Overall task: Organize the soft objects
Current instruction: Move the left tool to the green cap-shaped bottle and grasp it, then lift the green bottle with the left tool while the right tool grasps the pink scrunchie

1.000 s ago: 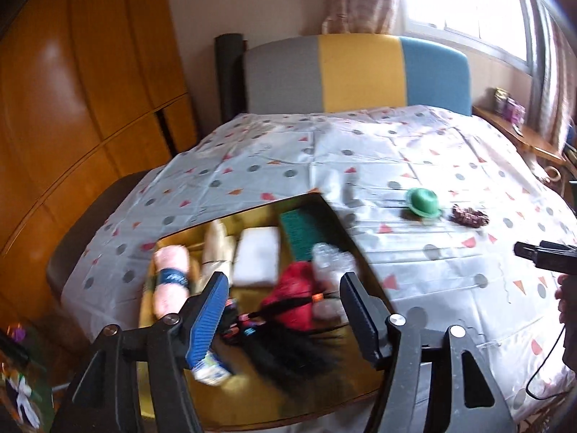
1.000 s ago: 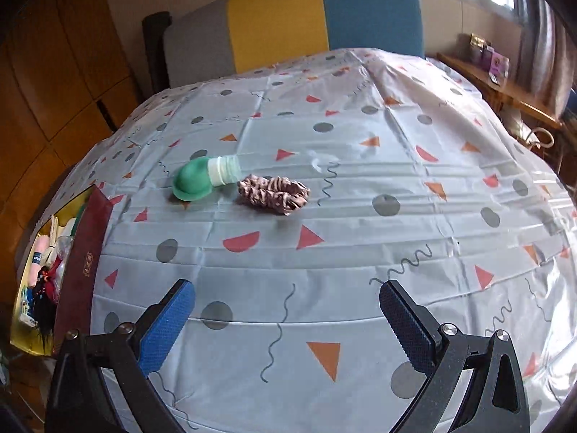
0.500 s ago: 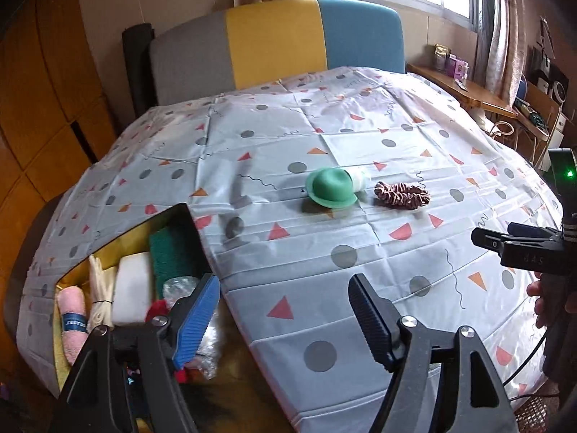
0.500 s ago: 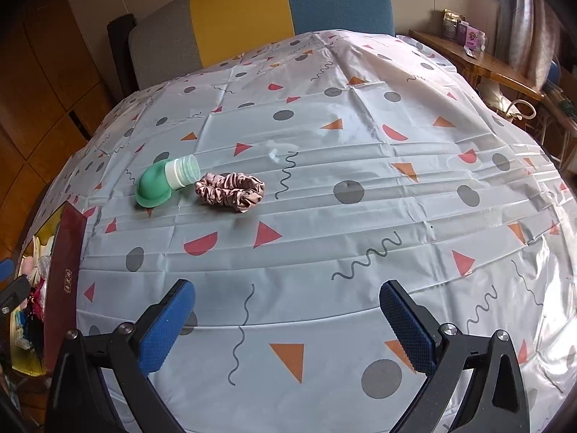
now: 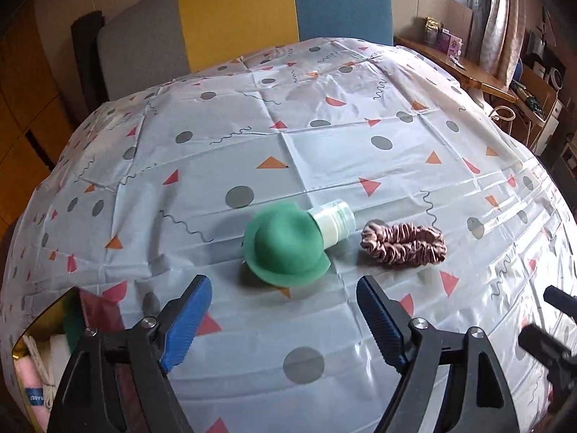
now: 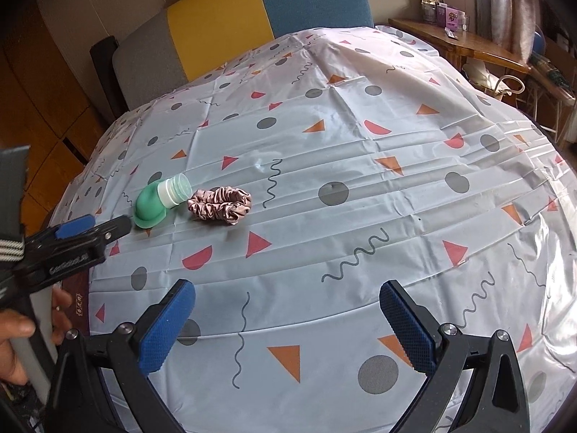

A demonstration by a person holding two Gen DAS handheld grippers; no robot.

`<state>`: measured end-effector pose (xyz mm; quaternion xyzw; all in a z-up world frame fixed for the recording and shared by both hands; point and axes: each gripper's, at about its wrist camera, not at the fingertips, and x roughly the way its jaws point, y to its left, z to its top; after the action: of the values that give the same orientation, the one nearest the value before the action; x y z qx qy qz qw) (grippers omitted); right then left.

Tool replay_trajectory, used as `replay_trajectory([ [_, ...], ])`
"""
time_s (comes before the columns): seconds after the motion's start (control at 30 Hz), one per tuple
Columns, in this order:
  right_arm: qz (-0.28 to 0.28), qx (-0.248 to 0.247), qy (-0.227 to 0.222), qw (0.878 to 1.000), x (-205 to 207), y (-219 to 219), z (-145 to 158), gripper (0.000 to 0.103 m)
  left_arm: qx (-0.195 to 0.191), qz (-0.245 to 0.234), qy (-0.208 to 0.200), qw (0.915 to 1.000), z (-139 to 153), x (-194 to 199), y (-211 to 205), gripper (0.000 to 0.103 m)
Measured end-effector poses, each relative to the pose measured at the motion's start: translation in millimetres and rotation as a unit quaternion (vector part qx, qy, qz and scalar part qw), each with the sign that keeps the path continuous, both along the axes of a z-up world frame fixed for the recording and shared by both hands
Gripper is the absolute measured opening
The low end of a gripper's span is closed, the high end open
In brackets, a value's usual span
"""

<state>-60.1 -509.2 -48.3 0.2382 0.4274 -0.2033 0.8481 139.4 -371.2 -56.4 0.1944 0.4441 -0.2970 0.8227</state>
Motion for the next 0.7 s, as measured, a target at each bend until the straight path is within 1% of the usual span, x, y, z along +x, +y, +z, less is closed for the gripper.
replay_trajectory([
  [0.07,0.003,-0.003,0.0,1.0,1,2,1,0.103,0.005,0.004,0.002,1.0,-6,10,-10,0.086],
  [0.13,0.004,-0.004,0.001,1.0,1,3,1,0.103,-0.001,0.003,0.016,0.9999,-13,22,-19,0.092],
  [0.17,0.005,-0.001,0.0,1.0,1,3,1,0.103,0.001,0.005,0.025,0.9997,-18,27,-22,0.097],
  [0.23,0.004,0.004,-0.001,1.0,1,3,1,0.103,0.003,0.005,0.042,0.9991,-29,36,-27,0.098],
  [0.27,0.003,0.006,-0.002,1.0,1,2,1,0.103,0.004,-0.001,0.051,0.9987,-34,39,-30,0.097],
  [0.3,0.003,0.008,-0.005,1.0,0,2,2,0.103,0.008,-0.005,0.056,0.9984,-40,41,-32,0.087],
  [0.33,0.003,0.009,-0.007,1.0,0,2,3,0.103,0.014,-0.001,0.06,0.9981,-46,44,-33,0.08],
  [0.37,0.002,0.01,-0.008,1.0,0,2,3,0.103,0.013,0.004,0.068,0.9976,-50,47,-32,0.07],
  [0.47,0.003,0.006,-0.011,1.0,-1,3,5,0.103,-0.003,-0.006,0.056,0.9984,-46,42,-26,0.055],
  [0.6,-0.005,0.013,-0.016,1.0,-3,-1,5,0.103,-0.011,0.005,0.063,0.9979,-42,31,-13,0.051],
  [0.7,-0.005,0.013,-0.017,1.0,-3,0,5,0.103,-0.012,0.017,0.066,0.9976,-39,13,1,0.051],
])
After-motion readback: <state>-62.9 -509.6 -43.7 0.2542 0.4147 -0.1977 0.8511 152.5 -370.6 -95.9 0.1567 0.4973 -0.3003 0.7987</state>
